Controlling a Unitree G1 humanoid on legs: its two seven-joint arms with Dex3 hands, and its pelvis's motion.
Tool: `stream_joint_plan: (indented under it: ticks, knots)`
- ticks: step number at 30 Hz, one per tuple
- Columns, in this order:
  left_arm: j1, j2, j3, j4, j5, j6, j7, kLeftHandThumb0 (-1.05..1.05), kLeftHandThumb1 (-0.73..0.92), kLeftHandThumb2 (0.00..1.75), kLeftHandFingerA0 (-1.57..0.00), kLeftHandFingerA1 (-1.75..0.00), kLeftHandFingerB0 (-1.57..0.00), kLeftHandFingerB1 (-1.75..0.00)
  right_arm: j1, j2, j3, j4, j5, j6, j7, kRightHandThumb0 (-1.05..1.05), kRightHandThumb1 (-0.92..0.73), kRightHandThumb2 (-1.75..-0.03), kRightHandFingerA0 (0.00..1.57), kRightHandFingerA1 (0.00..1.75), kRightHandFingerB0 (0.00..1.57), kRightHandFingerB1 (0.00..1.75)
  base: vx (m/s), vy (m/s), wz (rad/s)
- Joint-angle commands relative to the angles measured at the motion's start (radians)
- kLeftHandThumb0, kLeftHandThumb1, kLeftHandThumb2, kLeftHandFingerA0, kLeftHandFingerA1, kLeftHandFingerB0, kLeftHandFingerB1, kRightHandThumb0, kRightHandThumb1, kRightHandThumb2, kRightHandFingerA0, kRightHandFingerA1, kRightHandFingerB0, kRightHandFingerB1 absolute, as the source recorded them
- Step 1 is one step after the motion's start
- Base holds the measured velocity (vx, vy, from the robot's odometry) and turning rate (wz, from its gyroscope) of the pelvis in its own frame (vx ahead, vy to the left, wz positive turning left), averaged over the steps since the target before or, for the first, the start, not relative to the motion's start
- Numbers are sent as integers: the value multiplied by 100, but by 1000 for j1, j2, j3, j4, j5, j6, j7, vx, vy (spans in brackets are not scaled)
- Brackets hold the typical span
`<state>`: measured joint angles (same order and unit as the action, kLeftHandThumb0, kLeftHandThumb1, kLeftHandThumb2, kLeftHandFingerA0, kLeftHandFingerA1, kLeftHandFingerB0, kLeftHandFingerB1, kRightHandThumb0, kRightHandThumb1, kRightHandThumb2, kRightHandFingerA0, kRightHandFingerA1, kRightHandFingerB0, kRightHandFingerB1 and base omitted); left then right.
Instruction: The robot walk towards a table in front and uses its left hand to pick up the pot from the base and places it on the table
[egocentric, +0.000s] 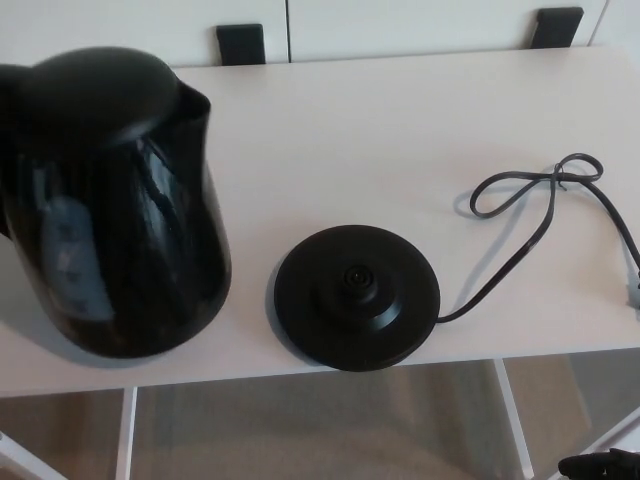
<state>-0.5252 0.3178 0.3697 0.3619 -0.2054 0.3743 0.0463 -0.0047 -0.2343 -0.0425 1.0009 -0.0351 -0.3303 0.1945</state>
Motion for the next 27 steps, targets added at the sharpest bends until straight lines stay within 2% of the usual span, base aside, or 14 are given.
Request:
stream_joint_plan:
  ticks: [1,7,9,10,11,12,13,14,15,16,17,18,19,27]
  knots:
    - [-5,0,-50,17,80,-256,5,-21,83,65,-97,-146,-76,-90,-1,-12,8,-6,-16,10,-14,-61,-39,-64,81,77,61,70,0,0,0]
    - [-3,-20,-93,18,119,-290,36,-24,82,68,-99,-148,-77,-88,-13,-14,10,1,-18,14,-22,-63,-39,-64,85,77,63,70,0,0,0]
    - [-1,-34,-95,12,104,-293,30,-24,82,68,-99,-148,-76,-83,-14,-17,16,7,-22,5,-20,-65,-40,-63,86,76,63,69,0,0,0]
    - [1,-36,-94,10,101,-293,28,-24,83,68,-98,-147,-76,-71,-15,-17,15,8,-21,7,-19,-65,-40,-63,87,76,64,69,0,0,0]
    - [4,-38,-94,8,98,-295,25,-24,83,68,-98,-147,-76,-71,-16,-17,14,9,-18,9,-18,-65,-40,-63,87,76,64,69,0,0,0]
    - [7,-41,-96,-9,97,-264,27,-31,75,62,-89,-104,-52,-39,-18,-17,14,9,-17,11,-18,-65,-40,-63,88,77,65,70,0,0,0]
    - [12,-45,-100,-36,97,-217,31,-31,75,62,-89,-104,-52,-39,-21,-17,13,10,-17,12,-17,-65,-40,-63,88,77,65,70,0,0,0]
    - [24,-26,-116,-38,86,-215,-35,-42,60,58,-49,-41,-17,-27,-22,-17,13,8,-16,18,-17,-64,-40,-64,88,77,65,70,0,0,0]
    - [36,-9,-128,-48,74,-207,-87,-51,38,75,-4,-42,0,-24,-23,-17,14,6,-17,22,-19,-67,-39,-63,90,77,67,70,0,0,0]
    - [45,1,-135,-59,66,-199,-117,-51,38,75,-4,-42,0,-24,-22,-17,15,3,-19,24,-22,-67,-39,-63,90,77,67,70,0,0,0]
    - [49,10,-144,-62,68,-197,-132,-57,41,76,0,-23,0,-16,-23,-18,15,4,-20,22,-23,-67,-39,-63,88,77,66,70,0,0,0]
    - [51,19,-153,-64,73,-196,-145,-57,41,76,0,-23,0,-16,-23,-19,15,4,-21,18,-22,-67,-39,-63,88,77,66,70,0,0,0]
    - [52,40,-160,-70,67,-173,-180,-62,41,72,0,-5,0,-4,-24,-22,18,7,-25,10,-22,-68,-41,-63,88,78,64,71,0,0,0]
    - [88,143,-191,-60,64,-173,-315,-61,40,70,0,0,0,0,-28,-26,24,15,-36,7,-24,-67,-41,-62,89,77,64,69,0,0,0]
